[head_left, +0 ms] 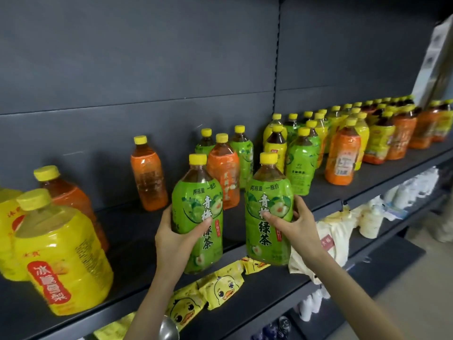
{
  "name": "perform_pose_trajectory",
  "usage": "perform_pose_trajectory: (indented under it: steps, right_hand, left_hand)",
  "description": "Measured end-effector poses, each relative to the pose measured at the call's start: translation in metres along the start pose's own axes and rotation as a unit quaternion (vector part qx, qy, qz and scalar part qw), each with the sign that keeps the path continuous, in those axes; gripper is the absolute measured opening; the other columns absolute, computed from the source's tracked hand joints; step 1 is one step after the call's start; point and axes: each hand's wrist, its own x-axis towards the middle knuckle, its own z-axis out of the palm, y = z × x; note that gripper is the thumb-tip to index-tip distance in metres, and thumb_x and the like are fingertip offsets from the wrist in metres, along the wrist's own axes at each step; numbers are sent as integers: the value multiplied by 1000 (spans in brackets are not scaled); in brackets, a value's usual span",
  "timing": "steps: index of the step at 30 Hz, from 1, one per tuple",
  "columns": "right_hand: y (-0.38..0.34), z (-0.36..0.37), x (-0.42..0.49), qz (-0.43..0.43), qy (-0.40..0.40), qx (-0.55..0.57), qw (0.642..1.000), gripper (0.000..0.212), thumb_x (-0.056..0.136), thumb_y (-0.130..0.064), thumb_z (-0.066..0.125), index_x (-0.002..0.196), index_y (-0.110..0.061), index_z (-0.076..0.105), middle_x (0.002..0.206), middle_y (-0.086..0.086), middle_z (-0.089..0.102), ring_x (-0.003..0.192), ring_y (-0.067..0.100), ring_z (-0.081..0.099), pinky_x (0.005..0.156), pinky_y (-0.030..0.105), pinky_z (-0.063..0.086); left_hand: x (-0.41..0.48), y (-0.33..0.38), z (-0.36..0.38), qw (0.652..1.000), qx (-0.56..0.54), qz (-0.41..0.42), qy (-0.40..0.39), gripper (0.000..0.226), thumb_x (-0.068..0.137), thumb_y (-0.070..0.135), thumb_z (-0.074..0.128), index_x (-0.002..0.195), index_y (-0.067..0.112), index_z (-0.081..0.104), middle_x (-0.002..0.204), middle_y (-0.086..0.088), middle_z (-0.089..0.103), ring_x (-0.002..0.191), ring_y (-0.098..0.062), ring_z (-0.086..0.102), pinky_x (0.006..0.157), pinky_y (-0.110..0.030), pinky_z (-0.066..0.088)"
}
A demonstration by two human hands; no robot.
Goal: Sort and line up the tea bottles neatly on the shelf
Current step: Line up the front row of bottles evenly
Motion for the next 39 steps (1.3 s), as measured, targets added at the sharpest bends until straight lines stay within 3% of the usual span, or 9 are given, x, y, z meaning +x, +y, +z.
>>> perform_pose_trajectory:
  steps: [6,12,18,24,28,31,34,39]
  right_hand:
    - [5,-110,4,-2,43,-19,999,65,60,-25,84,118,-19,54,100,-6,68,83,-1,66,62,15,52]
    - [11,-232,1,19,74,-47,996,68,53,-30,84,114,-23,56,94,-5,72,80,6,70,61,19,54]
    - [9,-329,10,26,99,-70,992,62,61,-20,90,113,-23,56,90,-7,73,79,6,69,59,16,52]
    - [20,-392,32,36,140,-80,986,60,64,-12,85,115,-21,55,86,-12,72,77,4,69,58,15,51]
    - [34,-426,57,46,160,-86,982,65,58,-21,86,114,-22,54,90,-13,71,80,6,69,60,16,52]
    - [44,-449,86,47,162,-99,981,70,53,-27,86,115,-22,54,91,-11,72,81,8,70,63,20,54]
    - [54,-469,124,46,169,-105,979,71,53,-26,90,115,-22,54,90,-10,72,81,7,69,63,20,54]
    - [62,-493,183,39,160,-114,980,68,53,-26,92,109,-28,54,90,-13,71,81,4,68,62,16,52]
  left_hand:
    - [-24,10,99,998,-46,2,-36,85,40,52,82,117,27,57,104,4,69,92,-14,68,77,-38,57]
    - [-58,9,209,994,-83,-5,-67,81,40,52,82,114,32,57,100,9,69,87,-8,68,72,-35,56]
    - [-79,8,298,992,-71,-19,-101,78,39,55,81,109,32,57,98,7,70,87,-11,68,70,-32,55]
    - [-67,7,371,989,-69,-17,-132,70,40,55,82,104,42,56,103,10,68,95,-11,65,81,-39,54]
    - [-49,5,425,985,-69,-9,-155,70,39,55,81,103,43,55,105,10,66,97,-11,64,82,-39,54]
    - [-33,-1,469,983,-73,-6,-169,71,36,53,80,102,41,55,102,12,66,93,-8,64,76,-31,54]
    - [-12,-11,510,982,-63,8,-178,79,38,55,81,111,38,57,104,10,67,96,-10,64,83,-39,54]
    - [17,-16,563,981,-51,27,-187,76,40,54,81,110,39,57,102,17,66,95,-3,63,85,-38,53]
